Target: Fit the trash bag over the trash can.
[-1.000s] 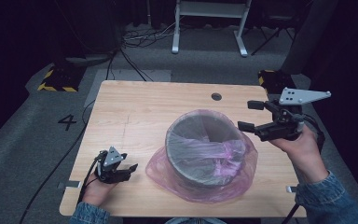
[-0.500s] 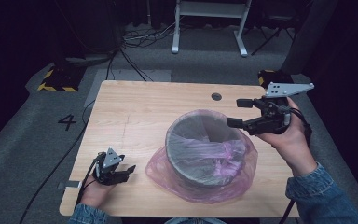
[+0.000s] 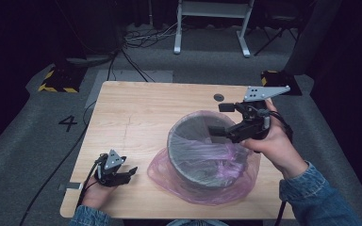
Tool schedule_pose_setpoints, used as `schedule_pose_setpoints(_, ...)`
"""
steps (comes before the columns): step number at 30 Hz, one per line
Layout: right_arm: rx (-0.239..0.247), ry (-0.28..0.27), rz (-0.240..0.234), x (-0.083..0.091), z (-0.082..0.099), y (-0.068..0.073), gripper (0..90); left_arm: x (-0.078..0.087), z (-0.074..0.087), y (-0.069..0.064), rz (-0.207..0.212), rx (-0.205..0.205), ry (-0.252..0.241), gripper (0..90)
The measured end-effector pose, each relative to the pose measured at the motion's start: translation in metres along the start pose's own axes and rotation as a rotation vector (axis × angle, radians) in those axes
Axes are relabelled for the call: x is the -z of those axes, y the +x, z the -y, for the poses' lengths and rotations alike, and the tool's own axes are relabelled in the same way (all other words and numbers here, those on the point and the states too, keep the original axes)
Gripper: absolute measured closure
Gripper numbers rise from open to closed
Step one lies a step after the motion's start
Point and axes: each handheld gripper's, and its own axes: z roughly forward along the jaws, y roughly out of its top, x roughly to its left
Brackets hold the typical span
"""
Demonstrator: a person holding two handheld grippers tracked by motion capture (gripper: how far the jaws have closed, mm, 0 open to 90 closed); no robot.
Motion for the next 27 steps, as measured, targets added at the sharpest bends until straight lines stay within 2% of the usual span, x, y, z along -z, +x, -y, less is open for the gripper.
schedule_pose_setpoints(4,-0.004,-0.004,-0.024,-0.013,-0.001,0.005,2.9,0.000,0.000,0.000,0.002,-0.002,-0.001,38.1)
schedule_pose_setpoints(8,-0.012,0.000,-0.021,-0.024,0.000,0.007,2.9,0.000,0.000,0.000,0.002,0.000,0.000,38.0)
schedule_pose_setpoints(11,-0.001,0.007,0.002,-0.032,0.002,0.010,4.0,0.000,0.000,0.000,0.001,-0.001,0.000,38.0)
schedule_pose_setpoints(17,-0.008,0.047,0.019,-0.045,0.012,0.009,5.2,0.000,0.001,0.000,0.001,0.000,0.001,37.9)
schedule_pose_setpoints(22,-0.025,0.078,0.012,-0.059,0.021,0.006,6.4,-0.001,0.001,-0.001,0.001,-0.003,0.002,37.8)
schedule_pose_setpoints(23,-0.020,0.091,-0.001,-0.061,0.023,0.005,6.4,-0.001,0.001,-0.001,0.001,-0.002,0.002,37.8)
schedule_pose_setpoints(25,0.008,0.110,-0.003,-0.066,0.027,0.004,8.7,-0.001,0.001,-0.001,0.000,-0.002,0.003,37.8)
schedule_pose_setpoints(27,0.003,0.129,0.006,-0.070,0.031,0.003,18.3,0.000,0.001,-0.001,-0.001,-0.007,0.004,37.8)
